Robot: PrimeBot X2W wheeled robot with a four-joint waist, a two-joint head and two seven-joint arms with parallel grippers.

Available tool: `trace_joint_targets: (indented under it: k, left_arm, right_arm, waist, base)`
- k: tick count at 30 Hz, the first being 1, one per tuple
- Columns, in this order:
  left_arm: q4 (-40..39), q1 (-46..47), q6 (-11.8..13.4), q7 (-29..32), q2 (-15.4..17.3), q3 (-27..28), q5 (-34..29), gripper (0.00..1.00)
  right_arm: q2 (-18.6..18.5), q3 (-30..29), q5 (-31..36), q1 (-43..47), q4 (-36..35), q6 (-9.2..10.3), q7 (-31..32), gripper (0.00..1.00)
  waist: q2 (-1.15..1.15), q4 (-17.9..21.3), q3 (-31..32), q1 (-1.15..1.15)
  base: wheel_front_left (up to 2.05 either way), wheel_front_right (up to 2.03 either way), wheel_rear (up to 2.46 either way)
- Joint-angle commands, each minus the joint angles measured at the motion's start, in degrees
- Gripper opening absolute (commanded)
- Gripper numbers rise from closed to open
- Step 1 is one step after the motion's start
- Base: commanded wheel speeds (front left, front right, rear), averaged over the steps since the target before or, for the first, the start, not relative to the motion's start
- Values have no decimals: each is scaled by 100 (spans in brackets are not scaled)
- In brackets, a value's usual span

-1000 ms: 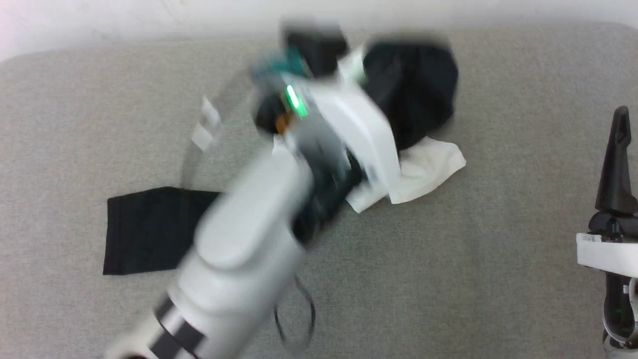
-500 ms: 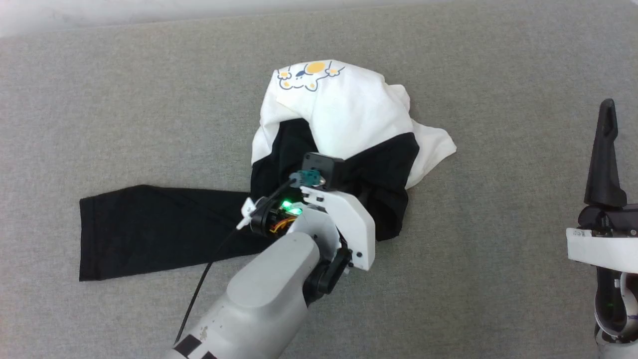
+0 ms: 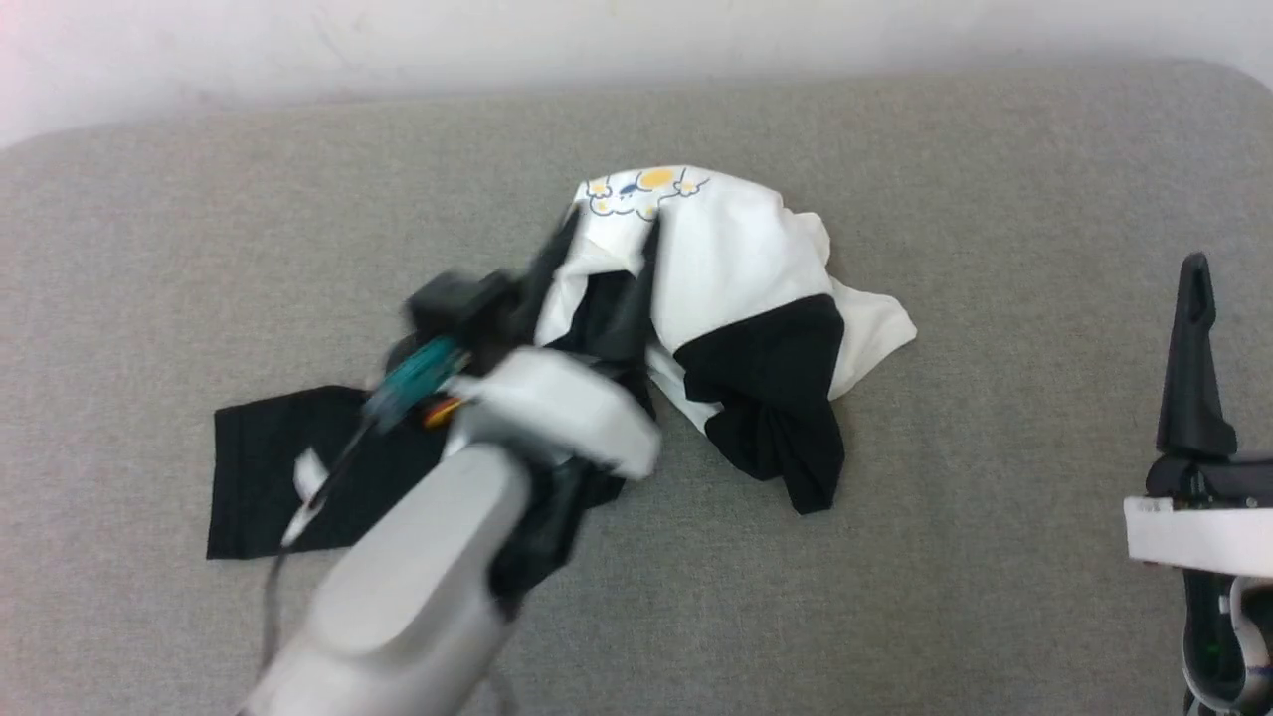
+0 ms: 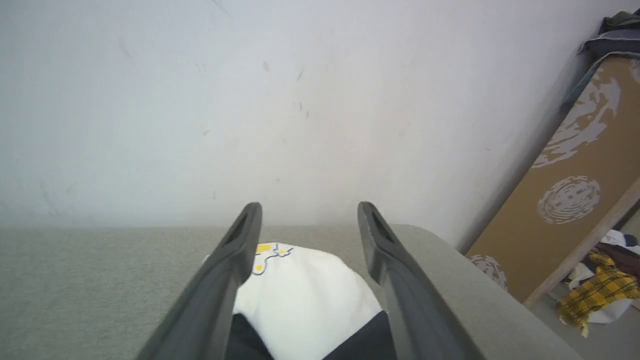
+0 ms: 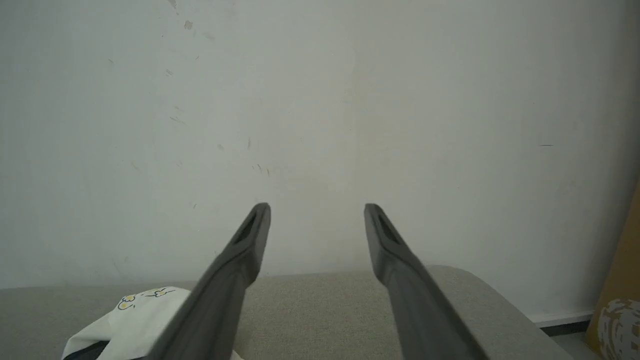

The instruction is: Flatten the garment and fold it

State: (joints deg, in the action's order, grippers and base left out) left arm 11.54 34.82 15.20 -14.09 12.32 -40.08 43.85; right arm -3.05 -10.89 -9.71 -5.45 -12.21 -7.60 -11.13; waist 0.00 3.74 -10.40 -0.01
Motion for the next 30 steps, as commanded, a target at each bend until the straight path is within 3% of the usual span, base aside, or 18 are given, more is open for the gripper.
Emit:
trace_joint_targets:
  k: [1, 7, 10, 13, 20, 24, 30]
  left_arm:
    - [-196, -278, 119, -39, 197, 56, -170, 100]
    - [-1669, -1710, 908, -87, 1089, 574, -1012, 100]
    - [-2116, -2457, 1143, -89, 1294, 824, -1445, 100]
    - [-2335, -3052, 1262, -89, 1221, 1028, -1654, 100]
    - [-2478, -3281, 880, -90, 741, 1336, -1891, 100]
    - [-2401, -3162, 645, -90, 537, 1423, -2052, 100]
    - [-2212, -3032, 337, -90, 232, 1483, -2212, 100]
  right_arm:
    - [17, -9, -38, 88, 23, 11, 5, 100]
    - [17, -25, -91, 352, 97, 11, 26, 100]
    - [17, -10, -121, 467, 155, 11, 17, 100]
    - [17, 0, -154, 548, 241, 11, 28, 100]
    - [-88, 57, -161, 349, 317, 11, 359, 100]
    - [-544, 220, -313, -140, 232, 11, 872, 100]
    - [-1383, 616, -709, -997, 588, 11, 2153, 100]
  waist:
    - [0, -39, 41, 1]
    - [0, -115, 14, 1]
    - [0, -175, -24, 1]
    - [0, -248, -70, 1]
    - [0, -461, -259, 1]
    - [0, -513, -429, 1]
    - [0, -670, -693, 1]
  base:
    - [0, 0, 0]
    - [0, 0, 0]
    - [0, 0, 0]
    - [0, 0, 0]
    - [0, 0, 0]
    - [0, 0, 0]
    - [0, 0, 0]
